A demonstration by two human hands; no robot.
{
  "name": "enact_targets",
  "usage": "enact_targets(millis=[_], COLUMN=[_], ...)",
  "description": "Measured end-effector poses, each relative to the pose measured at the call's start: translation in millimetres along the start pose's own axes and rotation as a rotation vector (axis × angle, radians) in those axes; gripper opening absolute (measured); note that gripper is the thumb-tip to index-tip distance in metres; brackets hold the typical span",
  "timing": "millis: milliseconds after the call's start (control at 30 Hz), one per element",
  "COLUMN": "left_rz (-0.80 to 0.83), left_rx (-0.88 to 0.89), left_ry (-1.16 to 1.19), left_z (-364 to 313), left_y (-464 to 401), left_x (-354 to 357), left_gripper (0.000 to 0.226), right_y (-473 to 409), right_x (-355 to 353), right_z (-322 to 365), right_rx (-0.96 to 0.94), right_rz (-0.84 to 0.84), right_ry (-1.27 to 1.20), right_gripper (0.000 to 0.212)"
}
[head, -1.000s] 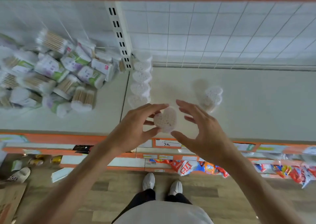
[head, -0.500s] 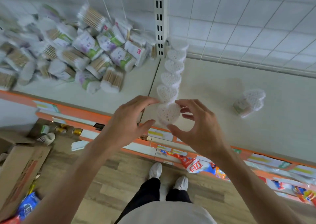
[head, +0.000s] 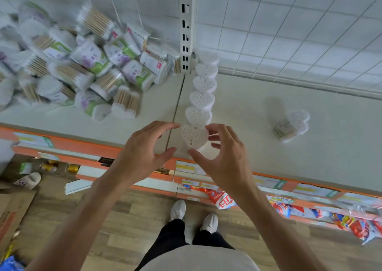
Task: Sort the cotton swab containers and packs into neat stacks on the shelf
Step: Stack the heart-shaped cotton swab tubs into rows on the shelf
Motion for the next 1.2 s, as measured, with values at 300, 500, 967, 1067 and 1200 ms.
enact_targets(millis=[300,500,967,1067,1200], left_rz=[0.016,-0.012,0.16,0.192,0.25], left_rx=[0.042,0.188,0.316,0.317,0.34], left_ry=[0.016,0.018,-0.045,-0.044,0.0], left_z=[-7,-43,-92,-100,-111], left_y=[2,-18,-58,-59,-58], left_x=[-15,-20,46,54,69], left_gripper=[0.055,0.051,0.056,0.072,0.081], right_y=[1,-13,-5,8,17], right_x=[-20,-121,-120,-123,-130], right_z=[-4,-83,-114,-80,-51], right_rx=[0.003,0.198,0.235,0.155,0.041], right_rz=[0.08,-0.342,-0.022,0.088,0.159], right_ry=[0.144,0.432,0.287,0.122,0.042], right_gripper=[0.08,0.068,0.061,0.064,0.061])
Point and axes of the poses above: each hand's wrist, its own y-axis away from the middle knuckle, its own x-axis out of the palm, z = x × y, the point moved 3 cm from there along -y, towards the middle knuckle, and after that the axes turned 9 degrees about y, right-handed, at the moved point
